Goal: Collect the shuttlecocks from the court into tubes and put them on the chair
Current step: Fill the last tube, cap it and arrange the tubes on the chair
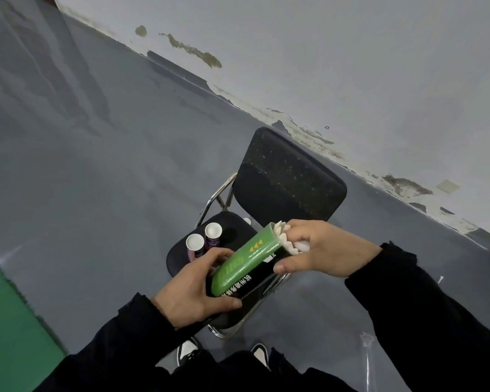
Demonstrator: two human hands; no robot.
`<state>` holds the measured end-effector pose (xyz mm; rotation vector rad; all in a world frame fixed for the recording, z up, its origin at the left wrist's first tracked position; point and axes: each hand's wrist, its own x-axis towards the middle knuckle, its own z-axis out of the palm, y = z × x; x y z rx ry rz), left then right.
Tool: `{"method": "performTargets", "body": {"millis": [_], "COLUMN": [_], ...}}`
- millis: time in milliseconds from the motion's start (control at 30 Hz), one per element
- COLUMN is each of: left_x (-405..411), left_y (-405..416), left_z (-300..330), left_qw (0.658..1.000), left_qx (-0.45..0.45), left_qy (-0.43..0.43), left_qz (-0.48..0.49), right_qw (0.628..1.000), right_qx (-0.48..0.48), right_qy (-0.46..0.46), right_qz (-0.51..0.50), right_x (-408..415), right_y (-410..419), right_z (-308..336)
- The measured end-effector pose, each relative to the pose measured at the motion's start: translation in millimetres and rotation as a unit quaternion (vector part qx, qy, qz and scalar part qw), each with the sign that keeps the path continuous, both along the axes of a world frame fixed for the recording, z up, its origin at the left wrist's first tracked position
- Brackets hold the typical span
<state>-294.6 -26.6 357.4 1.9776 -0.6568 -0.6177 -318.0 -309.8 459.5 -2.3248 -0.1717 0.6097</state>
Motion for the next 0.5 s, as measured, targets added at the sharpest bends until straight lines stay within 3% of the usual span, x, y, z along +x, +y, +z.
{"method": "performTargets", "body": {"millis": [133, 200, 300, 333, 400, 500], "left_x": [20.7, 38.4, 52.1, 50.8, 46.4, 47.8], "left_y": [39.9, 81.1, 124.8, 129.8, 128.4, 130.2], "left_z": [-0.3, -9.4, -26.3, -30.9, -33.4, -36.8], "left_qw": [0.989, 0.949, 0.911, 0.901, 0.853, 0.787], "left_qx": [0.062, 0.146, 0.188, 0.15, -0.038, -0.229], "left_qy": [-0.049, -0.076, 0.061, 0.136, 0.267, 0.339], "left_qz": [0.121, 0.268, 0.361, 0.383, 0.447, 0.462], "right_qw": [0.98, 0.959, 0.943, 0.937, 0.932, 0.947], "right_qx": [0.14, 0.198, 0.224, 0.229, 0.243, 0.223], "right_qy": [0.047, 0.049, 0.019, 0.01, 0.0, 0.011], "right_qz": [-0.137, -0.195, -0.246, -0.263, -0.269, -0.229], "right_x": [-0.2, -6.2, -9.9, -9.7, -7.8, -6.7], "right_y": [-10.5, -15.2, -16.5, -16.1, -16.1, -12.1], "right_z": [-28.2, -37.6, -47.5, -49.3, -48.3, -46.3]}}
